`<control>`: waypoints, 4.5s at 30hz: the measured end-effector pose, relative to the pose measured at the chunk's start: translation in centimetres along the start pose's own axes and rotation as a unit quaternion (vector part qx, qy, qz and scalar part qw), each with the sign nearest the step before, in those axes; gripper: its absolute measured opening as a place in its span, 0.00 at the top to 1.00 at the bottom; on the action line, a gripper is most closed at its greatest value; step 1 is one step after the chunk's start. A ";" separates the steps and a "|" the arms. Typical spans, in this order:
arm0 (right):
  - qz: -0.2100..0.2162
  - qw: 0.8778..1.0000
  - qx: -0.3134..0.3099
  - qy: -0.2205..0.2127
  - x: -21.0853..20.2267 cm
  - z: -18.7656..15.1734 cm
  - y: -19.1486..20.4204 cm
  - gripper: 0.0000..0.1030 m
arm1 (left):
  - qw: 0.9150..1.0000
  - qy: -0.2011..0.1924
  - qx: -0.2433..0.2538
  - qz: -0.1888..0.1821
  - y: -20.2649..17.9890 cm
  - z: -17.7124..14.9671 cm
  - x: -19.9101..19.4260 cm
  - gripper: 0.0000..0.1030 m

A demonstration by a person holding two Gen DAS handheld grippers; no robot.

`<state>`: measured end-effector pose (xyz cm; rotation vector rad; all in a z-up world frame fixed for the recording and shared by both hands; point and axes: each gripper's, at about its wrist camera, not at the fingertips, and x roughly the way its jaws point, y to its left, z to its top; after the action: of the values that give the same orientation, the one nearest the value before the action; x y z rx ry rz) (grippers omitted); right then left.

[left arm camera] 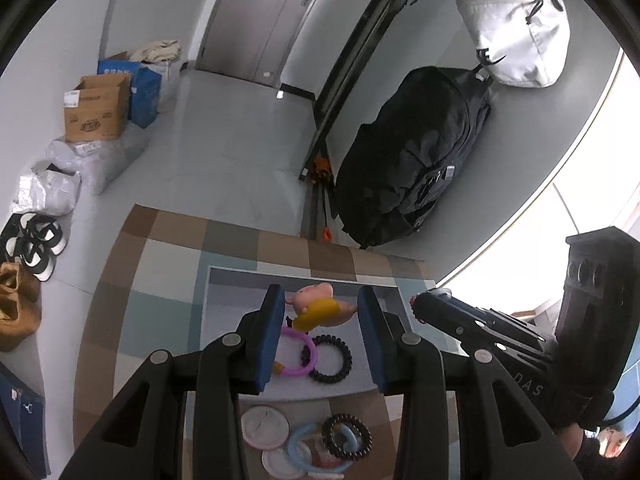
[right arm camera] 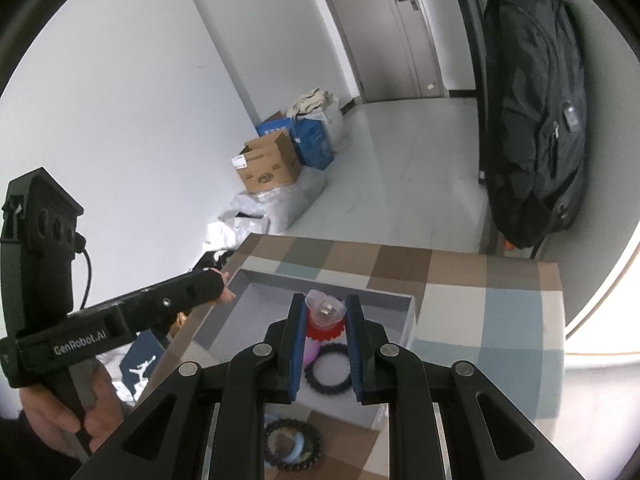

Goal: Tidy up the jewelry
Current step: 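Carry the toy and cap into the grey box and open both grippers, then withdraw both grippers from the box toward the remaining bracelets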

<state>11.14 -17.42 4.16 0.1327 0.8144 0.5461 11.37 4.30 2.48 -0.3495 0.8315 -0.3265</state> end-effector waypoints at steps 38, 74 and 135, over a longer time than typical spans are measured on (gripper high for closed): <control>0.009 0.999 0.038 0.007 2.6 -0.5 -2.3 0.56 | 0.997 0.069 -0.014 -0.016 0.3 0.5 4.1 0.42; -0.020 0.998 -0.017 -0.059 -4.4 -4.6 3.1 0.09 | 0.988 -0.036 0.028 0.145 0.2 -3.5 -4.9 0.28; -0.038 0.995 -0.052 0.081 3.5 -10.1 4.2 0.48 | 0.984 0.010 0.020 0.177 1.9 -7.5 -3.8 0.20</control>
<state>4.08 -12.98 -3.73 -0.0386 0.9429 0.5298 3.48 6.25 -0.50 -0.1561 0.8890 -0.0139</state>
